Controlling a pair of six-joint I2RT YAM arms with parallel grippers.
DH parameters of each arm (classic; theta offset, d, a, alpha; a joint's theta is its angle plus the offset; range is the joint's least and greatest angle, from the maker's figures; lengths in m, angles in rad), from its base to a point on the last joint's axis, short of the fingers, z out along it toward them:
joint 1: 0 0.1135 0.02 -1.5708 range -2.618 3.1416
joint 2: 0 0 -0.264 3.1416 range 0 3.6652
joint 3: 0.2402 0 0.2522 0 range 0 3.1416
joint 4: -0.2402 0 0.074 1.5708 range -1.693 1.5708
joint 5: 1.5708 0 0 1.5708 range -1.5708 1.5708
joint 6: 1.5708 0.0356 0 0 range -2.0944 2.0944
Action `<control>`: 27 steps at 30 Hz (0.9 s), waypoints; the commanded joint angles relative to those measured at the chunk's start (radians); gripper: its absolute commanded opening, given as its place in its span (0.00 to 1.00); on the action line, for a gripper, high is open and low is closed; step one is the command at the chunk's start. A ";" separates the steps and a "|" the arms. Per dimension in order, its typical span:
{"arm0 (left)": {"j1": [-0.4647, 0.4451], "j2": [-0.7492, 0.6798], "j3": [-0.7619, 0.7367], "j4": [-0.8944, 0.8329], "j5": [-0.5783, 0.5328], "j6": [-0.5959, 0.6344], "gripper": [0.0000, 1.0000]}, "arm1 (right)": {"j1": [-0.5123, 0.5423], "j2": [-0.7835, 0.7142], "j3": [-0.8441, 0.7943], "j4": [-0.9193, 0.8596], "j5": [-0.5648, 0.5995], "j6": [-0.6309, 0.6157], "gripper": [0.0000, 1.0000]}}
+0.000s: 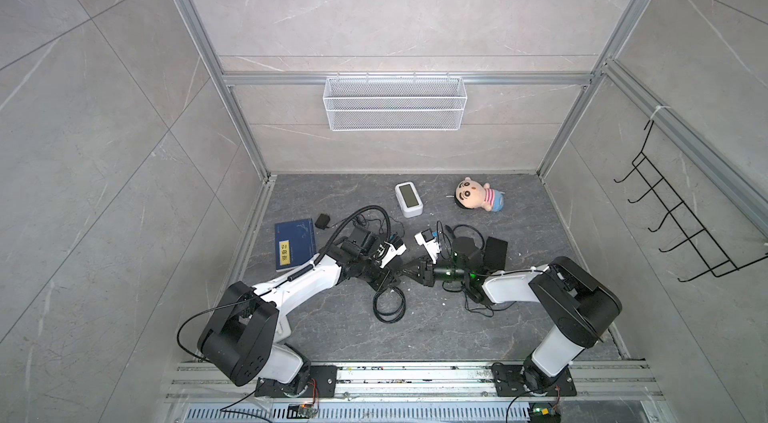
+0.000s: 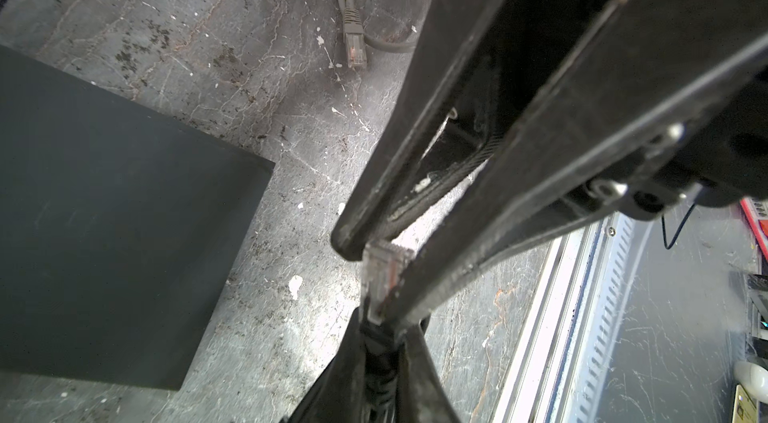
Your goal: Insert the plug into the switch port
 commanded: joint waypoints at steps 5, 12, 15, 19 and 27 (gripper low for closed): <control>-0.003 -0.025 0.018 0.031 0.049 0.018 0.10 | 0.001 0.028 -0.002 0.098 -0.045 0.045 0.04; 0.001 -0.034 0.004 0.048 -0.039 -0.010 0.22 | 0.000 0.011 -0.033 0.088 -0.012 0.083 0.00; 0.001 -0.042 -0.008 0.056 -0.101 -0.028 0.25 | 0.000 -0.019 -0.034 -0.024 0.070 0.092 0.00; -0.009 -0.077 -0.048 0.098 -0.202 -0.087 0.28 | 0.000 -0.050 -0.022 -0.134 0.178 0.183 0.00; -0.111 -0.115 -0.129 0.181 -0.382 -0.122 0.32 | 0.004 0.011 0.007 -0.169 0.239 0.486 0.00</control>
